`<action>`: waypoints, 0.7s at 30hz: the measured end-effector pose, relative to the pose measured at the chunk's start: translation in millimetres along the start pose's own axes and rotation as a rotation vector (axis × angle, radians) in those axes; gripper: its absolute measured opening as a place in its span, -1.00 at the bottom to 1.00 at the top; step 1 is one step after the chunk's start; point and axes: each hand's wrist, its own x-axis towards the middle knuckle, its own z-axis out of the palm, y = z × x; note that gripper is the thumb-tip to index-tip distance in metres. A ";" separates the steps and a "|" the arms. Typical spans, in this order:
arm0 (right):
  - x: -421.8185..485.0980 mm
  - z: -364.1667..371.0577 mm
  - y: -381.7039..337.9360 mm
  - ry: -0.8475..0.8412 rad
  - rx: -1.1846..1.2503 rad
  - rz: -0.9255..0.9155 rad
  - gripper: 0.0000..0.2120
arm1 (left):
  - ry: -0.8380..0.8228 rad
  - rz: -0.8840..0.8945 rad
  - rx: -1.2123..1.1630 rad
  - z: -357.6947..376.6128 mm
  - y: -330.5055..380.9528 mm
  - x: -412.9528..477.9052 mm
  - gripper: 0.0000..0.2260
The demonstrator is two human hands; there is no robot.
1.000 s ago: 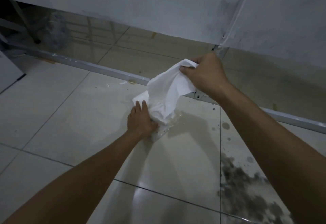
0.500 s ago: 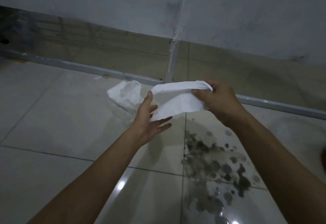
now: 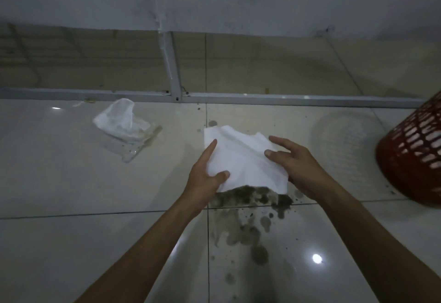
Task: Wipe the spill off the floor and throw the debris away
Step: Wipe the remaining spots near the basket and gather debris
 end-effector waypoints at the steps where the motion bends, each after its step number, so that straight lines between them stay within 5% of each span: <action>1: -1.1 -2.3 7.9 0.029 -0.023 -0.008 -0.63 | -0.018 0.010 0.028 4.2 -3.5 -3.0 -0.40; 9: -8.7 -1.7 67.7 0.187 -0.284 -0.042 -0.79 | -0.090 0.018 0.394 15.7 -48.2 -43.3 -0.35; 21: -19.2 10.6 106.5 0.032 -0.655 -0.027 -0.74 | -0.184 -0.078 0.768 27.6 -82.6 -77.9 -0.29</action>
